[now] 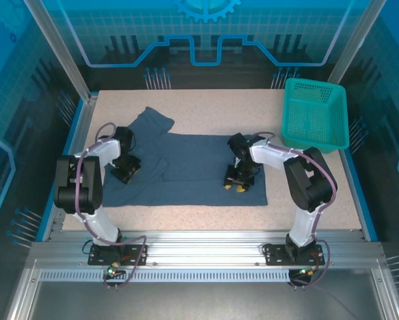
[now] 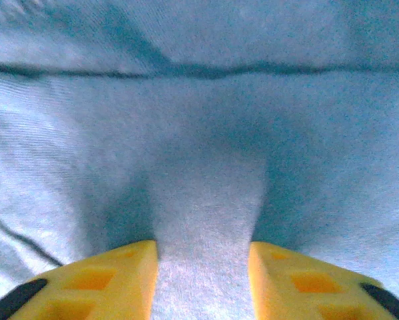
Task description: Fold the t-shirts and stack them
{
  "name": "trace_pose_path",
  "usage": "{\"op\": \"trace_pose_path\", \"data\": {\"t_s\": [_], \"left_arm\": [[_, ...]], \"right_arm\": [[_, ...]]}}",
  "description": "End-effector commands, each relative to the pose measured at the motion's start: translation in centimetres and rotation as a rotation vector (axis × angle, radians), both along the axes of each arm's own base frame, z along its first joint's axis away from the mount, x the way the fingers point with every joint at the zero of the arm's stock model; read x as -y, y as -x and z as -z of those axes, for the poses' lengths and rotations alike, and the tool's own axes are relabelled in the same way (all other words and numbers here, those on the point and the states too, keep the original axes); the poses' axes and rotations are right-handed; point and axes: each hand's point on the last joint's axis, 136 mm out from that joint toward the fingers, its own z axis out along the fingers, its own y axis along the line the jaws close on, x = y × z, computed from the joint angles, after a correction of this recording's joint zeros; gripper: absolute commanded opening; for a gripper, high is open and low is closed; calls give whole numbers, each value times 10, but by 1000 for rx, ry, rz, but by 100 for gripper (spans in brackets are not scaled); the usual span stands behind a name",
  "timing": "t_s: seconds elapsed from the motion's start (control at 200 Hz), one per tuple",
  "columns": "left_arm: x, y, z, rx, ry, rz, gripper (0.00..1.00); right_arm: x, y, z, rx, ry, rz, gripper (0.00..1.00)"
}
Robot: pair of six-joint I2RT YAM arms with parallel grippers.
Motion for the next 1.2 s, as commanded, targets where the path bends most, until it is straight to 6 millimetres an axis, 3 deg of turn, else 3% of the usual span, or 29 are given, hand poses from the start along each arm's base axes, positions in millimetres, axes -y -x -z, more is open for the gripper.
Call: {"op": "trace_pose_path", "data": {"t_s": [0.0, 0.12, 0.23, 0.325, 0.405, 0.525, 0.72, 0.87, 1.02, 1.195], "left_arm": [[3, -48, -54, 154, -95, 73, 50], [31, -119, -92, 326, -37, 138, 53], [48, -178, -110, 446, 12, 178, 54], [53, -229, -124, 577, 4, 235, 54], [53, -266, -126, 658, -24, 291, 54], [41, -305, -109, 712, -46, 304, 53], [11, -342, -80, 747, -50, 229, 52], [-10, -357, -56, 673, -12, 101, 50], [-11, -365, -36, 658, 41, 16, 48], [-9, -360, -21, 620, 96, -69, 46]], "right_arm": [[6, -47, -50, 227, 16, -32, 46], [36, -101, -80, 378, 78, 37, 46], [69, -146, -84, 442, 156, 127, 46], [85, -179, -82, 478, 204, 163, 46], [91, -200, -78, 501, 217, 179, 46], [98, -220, -70, 504, 222, 187, 46], [107, -227, -50, 442, 210, 192, 47], [103, -228, -54, 444, 206, 164, 47], [99, -224, -57, 444, 193, 146, 46], [102, -216, -57, 443, 194, 157, 46]]}}
